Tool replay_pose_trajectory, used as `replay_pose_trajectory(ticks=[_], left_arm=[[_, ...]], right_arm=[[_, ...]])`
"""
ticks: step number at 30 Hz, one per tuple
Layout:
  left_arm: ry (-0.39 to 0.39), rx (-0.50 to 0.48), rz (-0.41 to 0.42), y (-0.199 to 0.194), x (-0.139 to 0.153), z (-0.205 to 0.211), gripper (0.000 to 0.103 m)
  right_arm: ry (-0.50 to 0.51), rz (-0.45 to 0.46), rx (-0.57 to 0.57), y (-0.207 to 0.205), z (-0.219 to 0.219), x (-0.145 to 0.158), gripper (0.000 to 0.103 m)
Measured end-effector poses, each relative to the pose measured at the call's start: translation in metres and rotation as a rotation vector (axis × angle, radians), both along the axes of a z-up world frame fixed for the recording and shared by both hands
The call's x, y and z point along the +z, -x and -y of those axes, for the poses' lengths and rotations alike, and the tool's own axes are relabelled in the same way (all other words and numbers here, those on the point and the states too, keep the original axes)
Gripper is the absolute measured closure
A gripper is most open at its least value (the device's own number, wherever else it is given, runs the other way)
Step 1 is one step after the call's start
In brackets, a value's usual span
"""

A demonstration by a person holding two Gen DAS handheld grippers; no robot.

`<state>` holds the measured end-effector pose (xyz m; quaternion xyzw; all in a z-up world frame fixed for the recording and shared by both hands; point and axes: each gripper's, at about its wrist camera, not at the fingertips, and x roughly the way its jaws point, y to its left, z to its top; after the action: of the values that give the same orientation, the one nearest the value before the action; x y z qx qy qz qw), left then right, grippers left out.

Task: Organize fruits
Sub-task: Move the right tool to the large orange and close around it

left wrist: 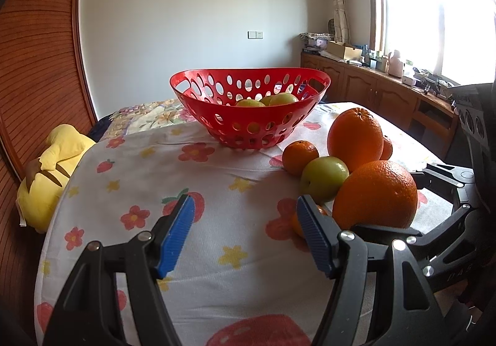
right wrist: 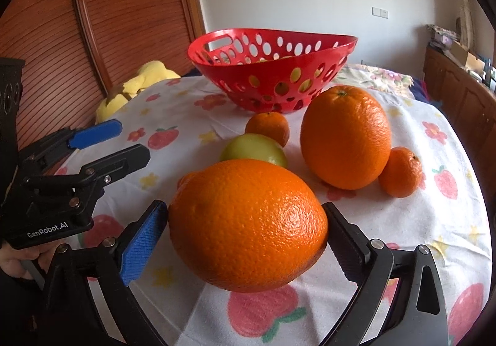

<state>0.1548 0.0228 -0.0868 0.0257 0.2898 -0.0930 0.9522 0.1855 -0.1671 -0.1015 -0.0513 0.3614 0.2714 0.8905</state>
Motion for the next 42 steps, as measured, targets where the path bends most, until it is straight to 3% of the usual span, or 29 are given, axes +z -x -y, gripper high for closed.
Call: replay_pose_trajectory(ticks=[18,29,37,42], left_arm=[[-0.009,0.003,-0.004,-0.001,-0.002,0.0,0.034],[-0.037,-0.01,-0.016,-0.003,-0.003,0.007,0.034],[-0.014,-0.071,-0.1,-0.008,-0.008,0.027,0.034],[-0.018,-0.099,-0.16,-0.017,-0.013,0.039,0.04]], right_arm=[[-0.023,-0.007,-0.003,0.012,0.019,0.004,0.006],[-0.047,-0.001,-0.066,0.012,0.051,0.003,0.005],[-0.036,0.024,-0.067,0.016,0.048,0.002,0.005],[-0.036,0.03,-0.07,0.016,0.047,0.002,0.005]])
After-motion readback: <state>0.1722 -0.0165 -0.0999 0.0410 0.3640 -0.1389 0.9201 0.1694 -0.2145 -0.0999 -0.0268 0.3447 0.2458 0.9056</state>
